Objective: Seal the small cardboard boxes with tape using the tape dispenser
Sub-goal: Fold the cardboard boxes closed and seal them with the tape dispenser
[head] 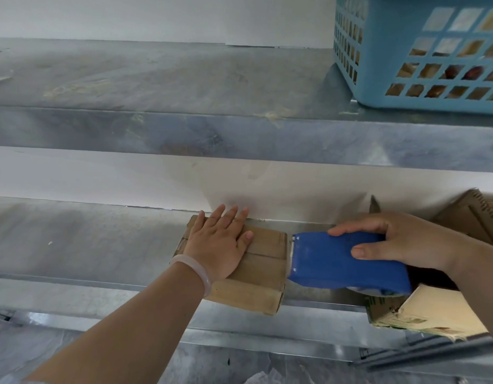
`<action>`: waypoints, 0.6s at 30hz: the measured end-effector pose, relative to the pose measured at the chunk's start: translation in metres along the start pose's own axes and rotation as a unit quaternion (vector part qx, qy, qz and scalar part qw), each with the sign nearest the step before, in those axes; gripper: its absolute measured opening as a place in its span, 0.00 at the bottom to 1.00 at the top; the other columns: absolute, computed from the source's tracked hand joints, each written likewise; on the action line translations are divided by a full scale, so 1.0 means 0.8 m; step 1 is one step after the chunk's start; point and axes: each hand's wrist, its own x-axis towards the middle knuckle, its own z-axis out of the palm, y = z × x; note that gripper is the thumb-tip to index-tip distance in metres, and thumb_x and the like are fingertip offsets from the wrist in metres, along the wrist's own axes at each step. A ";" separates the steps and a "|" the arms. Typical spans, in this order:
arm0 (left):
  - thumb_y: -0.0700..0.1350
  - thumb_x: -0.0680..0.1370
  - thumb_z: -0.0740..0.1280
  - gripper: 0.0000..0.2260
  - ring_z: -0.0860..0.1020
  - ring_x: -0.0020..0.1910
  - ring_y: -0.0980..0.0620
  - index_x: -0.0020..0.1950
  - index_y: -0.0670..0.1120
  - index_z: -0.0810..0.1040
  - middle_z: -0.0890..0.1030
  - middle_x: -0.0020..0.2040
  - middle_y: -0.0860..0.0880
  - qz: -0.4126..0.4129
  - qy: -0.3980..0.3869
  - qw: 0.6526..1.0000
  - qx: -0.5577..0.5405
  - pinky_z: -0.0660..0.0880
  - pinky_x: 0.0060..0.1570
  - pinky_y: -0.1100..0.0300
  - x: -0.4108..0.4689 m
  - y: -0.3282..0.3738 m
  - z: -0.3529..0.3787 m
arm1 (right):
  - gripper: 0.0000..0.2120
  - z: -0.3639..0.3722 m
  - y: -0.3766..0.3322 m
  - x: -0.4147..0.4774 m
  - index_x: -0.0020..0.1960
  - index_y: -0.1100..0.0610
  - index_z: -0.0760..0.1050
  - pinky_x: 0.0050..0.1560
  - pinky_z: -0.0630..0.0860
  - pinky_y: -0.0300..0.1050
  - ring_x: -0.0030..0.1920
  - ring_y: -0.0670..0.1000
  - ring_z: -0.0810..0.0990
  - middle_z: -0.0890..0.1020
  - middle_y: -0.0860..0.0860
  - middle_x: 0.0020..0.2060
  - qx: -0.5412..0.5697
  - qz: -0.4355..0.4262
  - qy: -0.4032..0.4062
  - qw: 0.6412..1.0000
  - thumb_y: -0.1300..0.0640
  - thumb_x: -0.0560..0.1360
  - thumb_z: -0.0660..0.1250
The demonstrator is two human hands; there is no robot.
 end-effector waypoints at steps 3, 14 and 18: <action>0.61 0.81 0.38 0.26 0.40 0.78 0.54 0.78 0.58 0.40 0.45 0.79 0.57 0.001 -0.004 1.000 0.000 0.39 0.76 0.47 0.001 -0.001 -0.001 | 0.16 -0.012 0.010 -0.018 0.51 0.27 0.77 0.55 0.72 0.32 0.55 0.34 0.78 0.79 0.28 0.54 0.015 0.011 0.001 1.000 0.43 0.65 0.70; 0.61 0.81 0.39 0.25 0.40 0.78 0.52 0.78 0.59 0.41 0.45 0.80 0.55 -0.023 -0.013 0.998 0.050 0.38 0.75 0.46 0.002 -0.052 -0.019 | 0.15 0.049 -0.010 0.024 0.54 0.28 0.76 0.53 0.74 0.29 0.52 0.31 0.77 0.78 0.29 0.55 -0.015 -0.006 0.027 0.999 0.43 0.71 0.72; 0.54 0.83 0.42 0.22 0.44 0.78 0.51 0.79 0.58 0.47 0.50 0.80 0.54 -0.023 0.036 0.997 0.068 0.41 0.75 0.43 -0.003 -0.040 -0.022 | 0.14 0.069 -0.020 0.043 0.55 0.29 0.76 0.58 0.77 0.38 0.54 0.37 0.78 0.78 0.33 0.56 -0.007 -0.017 0.039 0.999 0.43 0.72 0.72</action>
